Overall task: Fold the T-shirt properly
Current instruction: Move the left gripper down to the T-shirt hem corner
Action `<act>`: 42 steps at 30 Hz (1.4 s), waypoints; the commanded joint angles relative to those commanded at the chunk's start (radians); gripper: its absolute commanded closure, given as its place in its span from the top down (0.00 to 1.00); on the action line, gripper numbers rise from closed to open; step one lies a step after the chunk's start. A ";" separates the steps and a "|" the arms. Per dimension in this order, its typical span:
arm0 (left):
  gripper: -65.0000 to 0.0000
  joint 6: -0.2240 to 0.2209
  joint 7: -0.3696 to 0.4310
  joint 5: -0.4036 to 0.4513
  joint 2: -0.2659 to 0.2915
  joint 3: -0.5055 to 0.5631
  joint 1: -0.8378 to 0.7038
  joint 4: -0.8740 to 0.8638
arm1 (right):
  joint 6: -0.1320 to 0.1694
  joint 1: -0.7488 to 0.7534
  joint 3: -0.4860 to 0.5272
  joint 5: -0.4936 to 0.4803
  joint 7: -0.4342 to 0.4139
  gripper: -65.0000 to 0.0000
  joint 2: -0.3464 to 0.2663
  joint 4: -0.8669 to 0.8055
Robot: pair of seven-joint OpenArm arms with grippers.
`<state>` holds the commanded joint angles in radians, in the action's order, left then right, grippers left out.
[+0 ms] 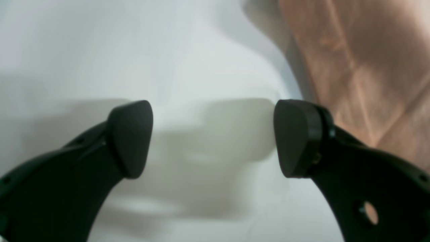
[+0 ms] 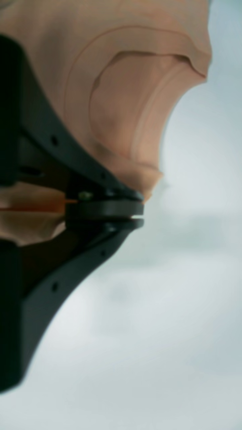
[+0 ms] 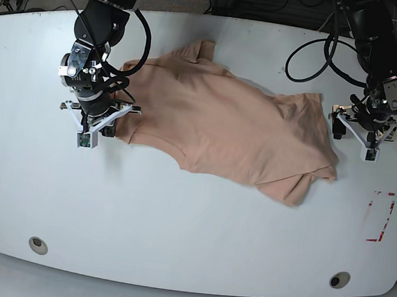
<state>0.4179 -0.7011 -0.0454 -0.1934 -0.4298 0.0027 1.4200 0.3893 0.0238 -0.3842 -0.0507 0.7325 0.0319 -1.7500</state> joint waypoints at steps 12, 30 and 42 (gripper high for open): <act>0.81 -0.004 0.001 -0.020 0.028 0.005 0.001 -0.029 | 0.001 0.005 -0.001 0.002 0.000 0.00 0.002 0.001; 0.81 -0.013 0.012 0.010 0.038 0.102 0.055 -0.116 | 0.000 -0.002 -0.003 0.002 0.001 0.00 -0.001 0.007; 0.79 0.219 -0.029 0.033 0.038 0.116 0.014 -0.166 | 0.002 -0.002 -0.005 0.005 0.000 0.00 -0.010 0.016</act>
<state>0.6365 -0.7305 -0.0122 -0.1557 -0.3136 0.0171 1.2541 0.3916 0.0222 -0.3891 -0.0456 0.7320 0.0214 -1.7336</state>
